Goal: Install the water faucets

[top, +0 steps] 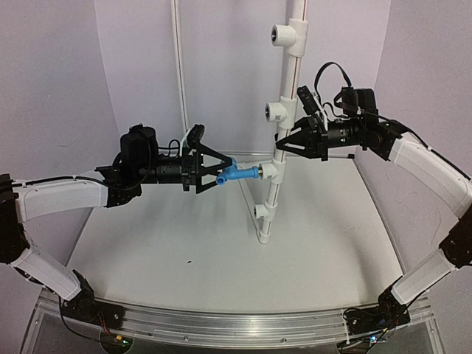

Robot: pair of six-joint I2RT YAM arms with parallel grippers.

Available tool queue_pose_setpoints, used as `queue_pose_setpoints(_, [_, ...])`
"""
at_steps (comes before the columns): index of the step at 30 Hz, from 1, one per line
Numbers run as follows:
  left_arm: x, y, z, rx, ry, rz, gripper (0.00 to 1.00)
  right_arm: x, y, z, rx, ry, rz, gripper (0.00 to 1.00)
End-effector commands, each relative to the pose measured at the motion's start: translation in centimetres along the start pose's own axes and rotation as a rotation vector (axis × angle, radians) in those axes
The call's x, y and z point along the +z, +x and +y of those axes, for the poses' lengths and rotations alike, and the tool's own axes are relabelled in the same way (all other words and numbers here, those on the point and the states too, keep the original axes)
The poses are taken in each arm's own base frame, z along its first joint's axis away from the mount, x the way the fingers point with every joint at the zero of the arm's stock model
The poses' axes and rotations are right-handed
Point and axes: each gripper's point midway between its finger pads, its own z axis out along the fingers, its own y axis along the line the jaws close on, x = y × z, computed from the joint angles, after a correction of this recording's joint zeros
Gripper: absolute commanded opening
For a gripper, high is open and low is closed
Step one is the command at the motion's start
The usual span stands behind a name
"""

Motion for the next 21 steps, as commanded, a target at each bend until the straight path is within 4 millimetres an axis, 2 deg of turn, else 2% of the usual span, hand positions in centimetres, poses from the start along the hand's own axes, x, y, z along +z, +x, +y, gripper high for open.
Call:
queue_pose_setpoints(1, [0.8, -0.9, -3.2, 0.022, 0.141, 0.042, 0.90, -0.5, 0.4, 1.6, 0.219, -0.030, 0.041, 0.00])
queue_pose_setpoints(5, [1.2, -0.9, -2.1, 0.033, 0.114, 0.043, 0.85, -0.5, 0.5, 1.6, 0.221, -0.032, 0.042, 0.00])
queue_pose_setpoints(12, [1.0, -1.6, -2.2, 0.161, 0.064, 0.012, 0.71, -0.4, 0.5, 1.6, 0.217, -0.038, 0.041, 0.00])
queue_pose_setpoints(21, [0.8, -1.7, -0.8, 0.332, -0.013, 0.001, 0.44, -0.4, 0.4, 1.6, 0.213, -0.040, 0.040, 0.00])
